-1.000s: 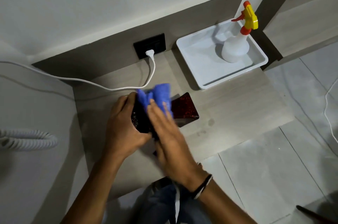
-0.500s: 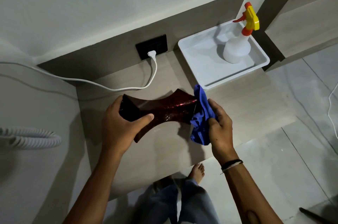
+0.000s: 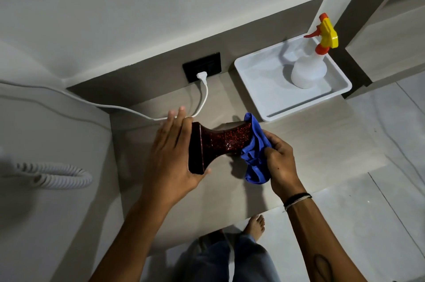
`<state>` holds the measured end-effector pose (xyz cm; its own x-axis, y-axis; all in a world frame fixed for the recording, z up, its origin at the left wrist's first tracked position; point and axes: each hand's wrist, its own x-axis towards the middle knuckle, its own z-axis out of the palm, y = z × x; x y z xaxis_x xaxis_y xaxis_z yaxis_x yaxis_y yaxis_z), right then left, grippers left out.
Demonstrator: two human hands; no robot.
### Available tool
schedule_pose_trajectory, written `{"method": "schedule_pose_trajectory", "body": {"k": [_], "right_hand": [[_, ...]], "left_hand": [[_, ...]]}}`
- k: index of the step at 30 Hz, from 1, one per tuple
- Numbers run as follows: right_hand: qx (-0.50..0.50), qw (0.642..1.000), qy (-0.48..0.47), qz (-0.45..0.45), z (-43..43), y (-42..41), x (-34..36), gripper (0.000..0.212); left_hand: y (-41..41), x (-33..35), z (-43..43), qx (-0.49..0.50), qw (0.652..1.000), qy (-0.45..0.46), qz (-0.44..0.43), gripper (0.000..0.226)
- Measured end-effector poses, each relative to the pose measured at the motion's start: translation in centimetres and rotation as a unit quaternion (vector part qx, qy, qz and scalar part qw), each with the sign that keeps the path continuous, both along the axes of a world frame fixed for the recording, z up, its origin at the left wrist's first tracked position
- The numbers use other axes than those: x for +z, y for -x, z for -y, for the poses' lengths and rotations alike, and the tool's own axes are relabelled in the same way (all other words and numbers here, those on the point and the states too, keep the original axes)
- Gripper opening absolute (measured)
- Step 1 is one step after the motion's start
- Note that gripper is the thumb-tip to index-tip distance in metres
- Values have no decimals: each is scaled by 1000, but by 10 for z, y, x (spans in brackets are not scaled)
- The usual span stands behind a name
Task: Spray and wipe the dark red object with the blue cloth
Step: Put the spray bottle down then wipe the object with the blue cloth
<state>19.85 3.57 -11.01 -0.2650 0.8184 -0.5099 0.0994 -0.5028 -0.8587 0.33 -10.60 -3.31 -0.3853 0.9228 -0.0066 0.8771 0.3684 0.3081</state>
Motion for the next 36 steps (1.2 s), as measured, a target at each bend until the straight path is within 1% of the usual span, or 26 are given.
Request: {"method": "schedule_pose_trajectory", "body": {"k": [1,3,6,9,12,15,17,18,19,20,21,22,23,24,25,26,27,28,29,30,31,33,34,36], "right_hand": [[7,1000,-2,5,0,1,-1,69],[18,1000,-7,20,0,1,-3,68],[28,999,-16,39,4,-1,-7,71],[47,996,-43,67,8,-1,-6,72],[43,988,-103,109,13,2,1,70],[-9,969,-189,161,25,5,14,68],[-30,956,-249,154,38,8,28,68],[-9,948,-288,135,47,12,36,69],[37,937,-331,105,58,17,43,70],[104,918,-375,78,70,23,48,71],[183,888,-416,66,83,29,50,74],[255,851,-452,78,92,32,47,80],[307,818,-475,105,96,33,41,88],[333,802,-476,138,93,32,34,92],[347,799,-457,182,85,27,26,93],[360,791,-433,238,74,21,18,93],[369,781,-411,291,61,15,11,91],[366,779,-394,323,49,8,5,90],[352,788,-382,331,41,4,2,93],[334,803,-377,319,40,5,2,94],[321,820,-374,290,47,11,7,89],[309,844,-391,199,78,29,22,75],[307,848,-406,147,96,39,29,73],[315,840,-434,83,120,49,34,75]], "left_hand": [[-1,-1,-2,-11,1000,-22,-15,131],[-3,-1,-5,-18,999,-42,9,126],[-4,-4,-3,-36,998,-44,40,125],[-5,-4,0,-44,997,-54,32,120],[-2,-5,4,-29,996,-76,29,109],[-1,-9,8,7,996,-82,34,96],[5,-12,10,23,996,-87,28,89],[12,-13,13,34,996,-80,28,88],[4,-16,8,40,996,-78,32,89],[-2,-19,5,43,996,-78,32,88],[-15,-21,2,52,997,-53,17,86],[-30,-24,1,68,998,-13,-10,80],[-37,-25,0,84,996,5,-34,76],[-29,-25,2,93,996,-1,7,79],[-14,-25,5,89,994,-6,60,84],[0,-26,9,87,993,-30,80,88],[8,-23,12,87,992,-38,80,89],[16,-19,15,90,992,-48,77,88],[11,-18,11,80,993,-52,70,86],[12,-16,9,78,992,-61,75,84],[7,-17,7,75,992,-55,84,84],[5,-21,9,77,991,-55,96,84],[10,-23,12,87,988,-60,113,84],[16,-25,18,115,980,-59,149,83]]}}
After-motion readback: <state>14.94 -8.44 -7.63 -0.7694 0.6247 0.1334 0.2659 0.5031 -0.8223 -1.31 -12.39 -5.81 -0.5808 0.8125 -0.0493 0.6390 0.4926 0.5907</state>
